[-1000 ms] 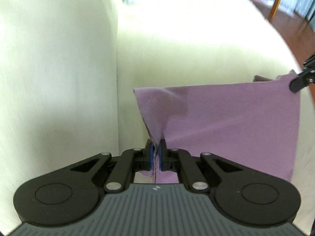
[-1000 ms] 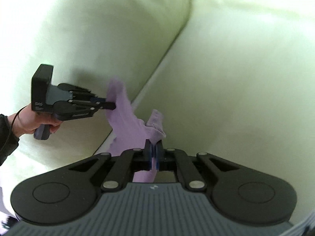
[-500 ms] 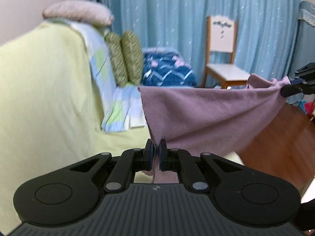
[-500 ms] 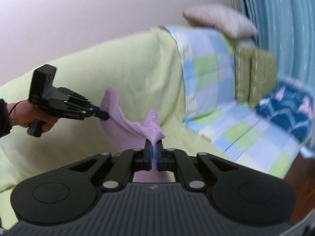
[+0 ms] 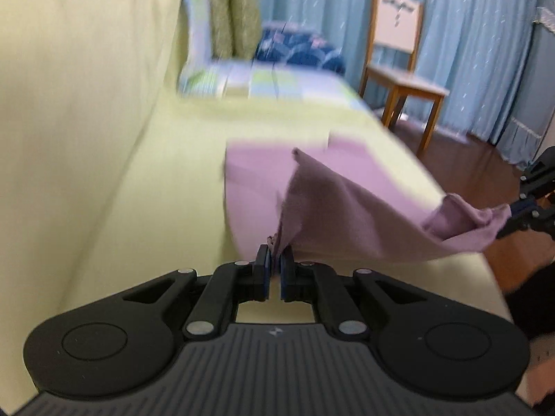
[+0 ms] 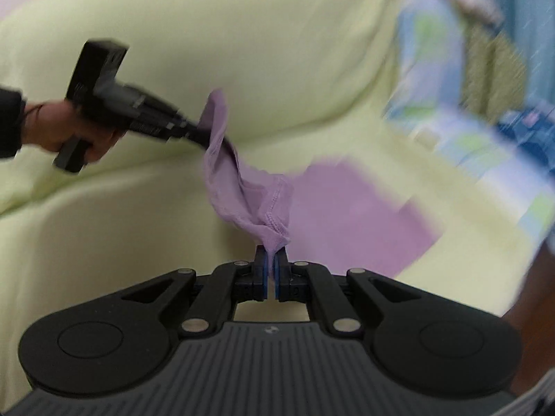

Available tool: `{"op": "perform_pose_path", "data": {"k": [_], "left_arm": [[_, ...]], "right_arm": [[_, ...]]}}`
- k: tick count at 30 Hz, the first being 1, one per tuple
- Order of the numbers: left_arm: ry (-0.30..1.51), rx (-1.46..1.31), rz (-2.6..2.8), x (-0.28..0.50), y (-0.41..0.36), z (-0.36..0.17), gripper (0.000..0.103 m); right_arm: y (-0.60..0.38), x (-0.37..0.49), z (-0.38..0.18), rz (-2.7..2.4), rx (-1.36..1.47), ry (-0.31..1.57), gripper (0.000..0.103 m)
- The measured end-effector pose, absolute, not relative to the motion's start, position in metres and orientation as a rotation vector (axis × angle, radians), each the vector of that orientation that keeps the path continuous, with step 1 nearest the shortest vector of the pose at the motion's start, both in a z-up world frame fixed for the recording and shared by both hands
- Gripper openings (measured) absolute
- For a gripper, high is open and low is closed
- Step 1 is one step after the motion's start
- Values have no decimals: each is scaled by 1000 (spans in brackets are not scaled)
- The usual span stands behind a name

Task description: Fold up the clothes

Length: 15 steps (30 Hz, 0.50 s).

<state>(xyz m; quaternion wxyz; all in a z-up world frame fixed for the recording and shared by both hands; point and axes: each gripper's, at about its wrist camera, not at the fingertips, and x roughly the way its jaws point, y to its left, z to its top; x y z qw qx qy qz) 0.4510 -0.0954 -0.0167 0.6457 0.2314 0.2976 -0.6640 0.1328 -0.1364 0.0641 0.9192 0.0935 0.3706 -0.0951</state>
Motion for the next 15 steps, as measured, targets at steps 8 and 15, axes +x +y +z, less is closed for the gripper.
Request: {"op": "perform_pose_path", "data": {"k": [8,15], "left_arm": [[733,492,-1420,440,-30,-50,2],[758,509,-1373,446,-4,-54,1]], "right_arm": [[-69,133,22,-43,137,838,2],[-73,158,10,20,103,855,3]]}}
